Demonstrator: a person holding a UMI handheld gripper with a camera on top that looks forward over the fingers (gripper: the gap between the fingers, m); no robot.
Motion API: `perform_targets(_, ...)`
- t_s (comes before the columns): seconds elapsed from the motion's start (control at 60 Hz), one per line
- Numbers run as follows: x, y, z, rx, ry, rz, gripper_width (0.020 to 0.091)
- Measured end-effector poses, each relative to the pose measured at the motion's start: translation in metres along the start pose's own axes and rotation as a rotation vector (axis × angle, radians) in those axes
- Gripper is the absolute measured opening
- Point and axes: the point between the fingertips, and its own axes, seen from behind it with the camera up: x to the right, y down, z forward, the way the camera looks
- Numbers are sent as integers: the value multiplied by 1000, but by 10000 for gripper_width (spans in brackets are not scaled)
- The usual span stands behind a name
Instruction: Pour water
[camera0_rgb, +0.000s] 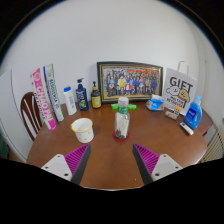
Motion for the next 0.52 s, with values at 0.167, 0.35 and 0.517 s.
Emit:
perform_targets(0.167,-12,16,-66,-12,2,-31,856)
perform_targets(0.35,-19,29,-103,-20,-15,-51,853)
perform_targets(0.517,-9,35,-118,-19,-9,-64,853)
